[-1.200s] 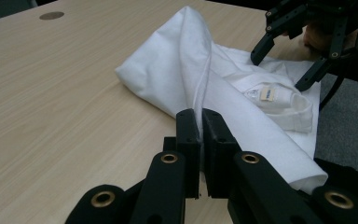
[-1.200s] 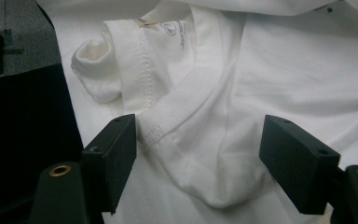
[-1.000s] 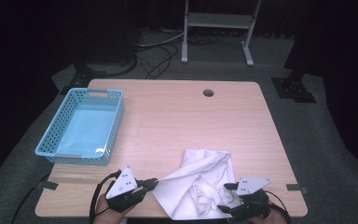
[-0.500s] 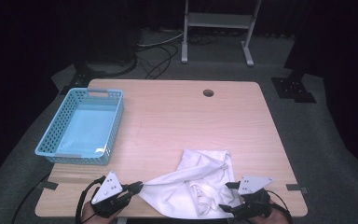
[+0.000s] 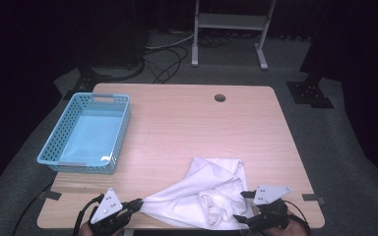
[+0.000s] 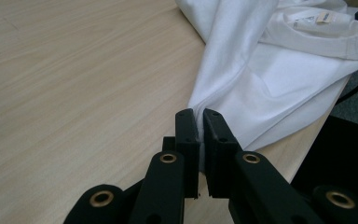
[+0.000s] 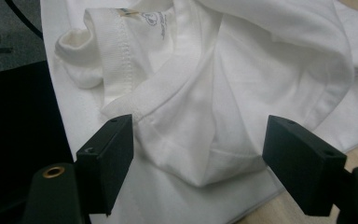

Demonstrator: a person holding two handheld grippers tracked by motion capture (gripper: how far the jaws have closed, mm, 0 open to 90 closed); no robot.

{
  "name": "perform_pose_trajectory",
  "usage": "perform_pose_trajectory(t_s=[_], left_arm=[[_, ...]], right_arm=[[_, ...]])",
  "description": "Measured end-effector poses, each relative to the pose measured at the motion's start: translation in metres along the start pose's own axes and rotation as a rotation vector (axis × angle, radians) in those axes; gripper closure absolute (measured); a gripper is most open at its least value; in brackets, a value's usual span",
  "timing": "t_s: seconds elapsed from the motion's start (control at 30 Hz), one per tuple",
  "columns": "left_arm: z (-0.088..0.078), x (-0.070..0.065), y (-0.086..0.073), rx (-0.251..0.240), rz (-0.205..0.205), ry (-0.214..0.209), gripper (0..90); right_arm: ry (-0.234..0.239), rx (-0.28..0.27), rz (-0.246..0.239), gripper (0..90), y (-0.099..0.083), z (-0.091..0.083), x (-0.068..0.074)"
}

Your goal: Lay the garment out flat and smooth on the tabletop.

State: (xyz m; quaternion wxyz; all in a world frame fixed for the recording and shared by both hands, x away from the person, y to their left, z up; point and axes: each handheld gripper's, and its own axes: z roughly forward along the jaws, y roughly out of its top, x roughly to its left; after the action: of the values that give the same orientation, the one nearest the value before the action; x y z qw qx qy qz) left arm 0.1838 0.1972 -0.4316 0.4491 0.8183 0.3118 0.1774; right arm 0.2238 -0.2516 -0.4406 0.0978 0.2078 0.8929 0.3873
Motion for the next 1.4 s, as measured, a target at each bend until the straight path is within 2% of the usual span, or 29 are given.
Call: perform_pose_trajectory(t_s=[0.27, 0.53, 0.67, 0.8, 0.97, 1.13, 1.23, 1.4], left_arm=[[-0.007, -0.004, -0.009, 0.023, -0.005, 0.014, 84.4], [-0.014, -0.006, -0.020, 0.036, -0.028, 0.032, 82.2], [-0.020, -0.006, -0.018, -0.011, -0.026, 0.032, 77.9], [-0.018, -0.008, -0.008, -0.068, 0.011, -0.006, 72.2], [0.004, -0.015, 0.019, -0.118, 0.090, -0.100, 66.2], [0.038, -0.023, 0.050, -0.153, 0.174, -0.205, 61.8], [0.059, -0.029, 0.068, -0.170, 0.205, -0.257, 60.5], [0.093, -0.041, 0.095, -0.167, 0.253, -0.305, 58.6]], right_arm=[[0.007, 0.009, 0.002, 23.1, -0.002, 0.000, -0.001], [0.007, 0.008, -0.002, 23.1, -0.002, 0.001, -0.001], [0.009, 0.010, -0.003, 22.9, -0.002, 0.001, -0.001], [0.013, 0.002, 0.001, 22.5, -0.001, 0.000, -0.002], [0.013, -0.007, 0.008, 21.2, -0.001, -0.001, -0.003], [0.011, -0.009, 0.004, 20.7, -0.001, -0.003, -0.002], [0.009, -0.007, 0.003, 20.6, -0.002, -0.003, -0.002], [0.010, -0.003, 0.001, 20.6, -0.003, -0.002, -0.002]])
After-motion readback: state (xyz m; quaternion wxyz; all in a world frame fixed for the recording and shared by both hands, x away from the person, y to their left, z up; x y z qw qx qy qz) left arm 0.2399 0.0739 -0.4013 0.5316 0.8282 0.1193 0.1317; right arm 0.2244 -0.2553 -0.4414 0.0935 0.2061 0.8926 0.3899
